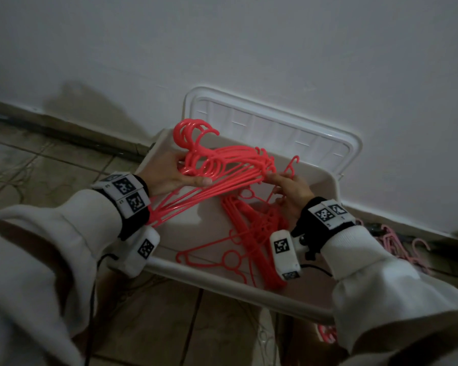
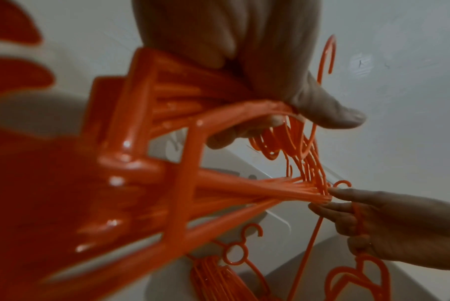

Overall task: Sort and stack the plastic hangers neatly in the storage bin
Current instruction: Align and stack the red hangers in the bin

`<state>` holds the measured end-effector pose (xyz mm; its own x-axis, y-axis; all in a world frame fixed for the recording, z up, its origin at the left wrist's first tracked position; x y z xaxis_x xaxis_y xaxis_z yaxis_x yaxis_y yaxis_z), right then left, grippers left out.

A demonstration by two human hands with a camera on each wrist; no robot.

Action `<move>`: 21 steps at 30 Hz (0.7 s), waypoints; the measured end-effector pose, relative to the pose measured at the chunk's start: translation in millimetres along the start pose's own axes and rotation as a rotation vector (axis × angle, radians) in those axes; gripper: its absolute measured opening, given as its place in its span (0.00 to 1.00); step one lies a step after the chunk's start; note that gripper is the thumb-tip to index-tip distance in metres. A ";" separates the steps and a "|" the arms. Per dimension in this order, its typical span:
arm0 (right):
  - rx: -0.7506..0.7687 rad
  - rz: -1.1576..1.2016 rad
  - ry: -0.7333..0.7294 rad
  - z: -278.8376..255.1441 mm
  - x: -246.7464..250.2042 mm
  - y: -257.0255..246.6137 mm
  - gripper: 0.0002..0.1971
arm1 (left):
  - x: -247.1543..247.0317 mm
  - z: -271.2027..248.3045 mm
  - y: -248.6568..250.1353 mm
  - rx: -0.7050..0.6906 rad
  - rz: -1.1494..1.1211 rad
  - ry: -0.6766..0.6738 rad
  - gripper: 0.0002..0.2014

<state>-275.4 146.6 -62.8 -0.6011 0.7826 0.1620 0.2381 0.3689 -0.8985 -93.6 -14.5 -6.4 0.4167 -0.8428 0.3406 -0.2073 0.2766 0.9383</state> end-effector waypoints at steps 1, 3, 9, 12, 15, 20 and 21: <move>-0.006 0.009 -0.001 -0.2 0.6 0.3 0.08 | -1.0 0.8 -0.9 0.000 0.000 -0.008 0.20; -0.017 0.021 -0.014 -0.4 0.7 0.8 0.09 | -2.9 0.3 -1.5 -0.003 -0.012 -0.015 0.16; -0.087 0.056 -0.076 -3.6 -9.0 3.5 0.10 | -4.5 1.3 0.7 -0.040 0.012 -0.020 0.14; -0.017 -0.014 -0.133 -8.6 -16.8 -1.2 0.16 | -7.3 1.1 2.1 -0.042 0.014 -0.039 0.08; 0.042 -0.047 -0.145 -9.3 -19.9 -2.1 0.17 | -6.9 0.7 3.7 -0.058 0.028 -0.027 0.09; 0.059 -0.032 -0.202 -8.6 -24.6 -2.3 0.14 | -2.0 0.1 0.4 -0.038 0.026 0.020 0.21; 0.062 -0.029 -0.217 -9.2 -25.1 -2.5 0.13 | -1.1 0.5 -1.8 -0.035 0.013 0.018 0.26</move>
<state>-253.9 130.6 -60.9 -0.7590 0.6430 0.1025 0.1747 0.3528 -0.9192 -94.1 -14.3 -8.5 0.4299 -0.8308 0.3536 -0.1824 0.3037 0.9351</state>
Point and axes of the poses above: each hand's wrist, its own z-axis towards the middle knuckle, its own x-axis out of the back of the hand, y = z × x, the point moved 9 cm from there along z, towards the middle knuckle, and after that the axes turned 2 degrees about -z, right-handed, at the moved point
